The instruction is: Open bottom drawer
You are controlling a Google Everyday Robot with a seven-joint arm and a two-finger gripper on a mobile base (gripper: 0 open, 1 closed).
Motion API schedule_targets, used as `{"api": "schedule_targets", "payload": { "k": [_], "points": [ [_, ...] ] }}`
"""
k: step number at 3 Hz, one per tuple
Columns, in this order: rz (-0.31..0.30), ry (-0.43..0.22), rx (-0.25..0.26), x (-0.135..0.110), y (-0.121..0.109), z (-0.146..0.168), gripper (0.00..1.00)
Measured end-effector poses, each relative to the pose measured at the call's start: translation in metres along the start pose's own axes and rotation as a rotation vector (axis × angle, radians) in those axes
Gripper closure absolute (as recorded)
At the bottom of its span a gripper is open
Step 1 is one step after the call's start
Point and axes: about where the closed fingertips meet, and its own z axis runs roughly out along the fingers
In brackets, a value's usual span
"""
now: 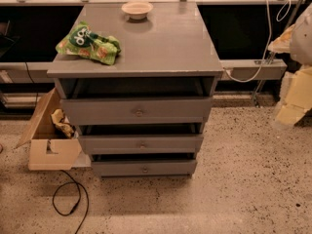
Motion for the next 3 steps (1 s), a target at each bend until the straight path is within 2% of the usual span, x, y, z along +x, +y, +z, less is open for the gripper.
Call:
{"api": "schedule_targets", "payload": {
  "k": [1,2,3],
  "points": [
    [0.000,0.000,0.000,0.000,0.000,0.000,0.00],
    [-0.006,-0.069,-0.025,-0.009,0.009,0.032,0.00],
    [-0.062,-0.292,-0.160,-0.070,0.066,0.127,0.00]
  ]
}}
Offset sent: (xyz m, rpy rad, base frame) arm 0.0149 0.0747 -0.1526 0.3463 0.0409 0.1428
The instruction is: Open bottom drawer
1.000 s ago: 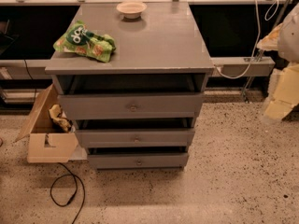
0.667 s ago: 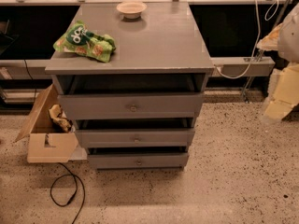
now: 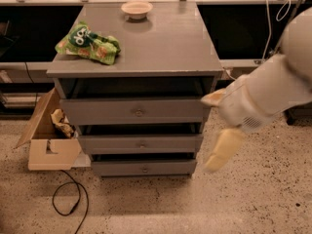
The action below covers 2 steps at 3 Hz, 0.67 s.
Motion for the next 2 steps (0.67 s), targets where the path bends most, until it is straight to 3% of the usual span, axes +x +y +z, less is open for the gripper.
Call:
{"api": "schedule_targets", "payload": {
  "k": [1,2],
  "points": [
    [-0.033,-0.164,-0.107,-0.033,0.031,0.110,0.00],
    [-0.028,-0.158,-0.056,-0.034,0.019,0.101,0.00]
  ]
}}
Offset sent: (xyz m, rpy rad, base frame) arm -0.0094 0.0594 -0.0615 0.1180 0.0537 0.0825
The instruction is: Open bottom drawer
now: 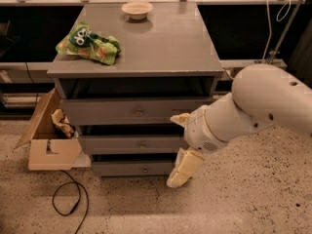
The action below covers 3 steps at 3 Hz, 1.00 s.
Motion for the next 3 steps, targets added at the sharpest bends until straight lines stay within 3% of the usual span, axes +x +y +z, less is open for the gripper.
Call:
{"api": "schedule_targets", "payload": {
  "k": [1,2,3],
  "points": [
    [-0.001,0.002,-0.008,0.000,0.002,0.000,0.00],
    [-0.001,0.025,-0.015,0.015,0.004,0.031,0.00],
    [-0.010,0.101,-0.083,0.062,0.025,0.128,0.00]
  ]
}}
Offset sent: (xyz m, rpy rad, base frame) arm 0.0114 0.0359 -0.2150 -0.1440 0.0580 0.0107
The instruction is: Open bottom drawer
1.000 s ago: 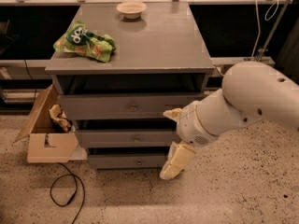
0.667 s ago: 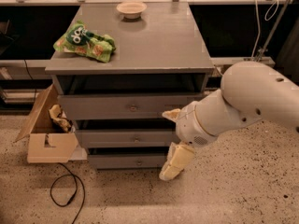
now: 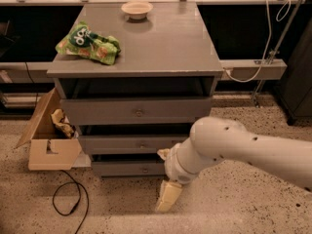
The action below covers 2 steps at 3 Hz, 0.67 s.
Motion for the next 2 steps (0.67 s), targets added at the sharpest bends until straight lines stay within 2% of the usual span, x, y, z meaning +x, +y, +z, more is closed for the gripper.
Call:
{"api": "schedule_targets", "payload": {
  "k": [1,2],
  "points": [
    [-0.008,0.046,-0.042,0.029,0.007,0.091,0.00],
    [0.049,-0.012,-0.029,0.047,-0.006,0.171,0.00]
  ]
}}
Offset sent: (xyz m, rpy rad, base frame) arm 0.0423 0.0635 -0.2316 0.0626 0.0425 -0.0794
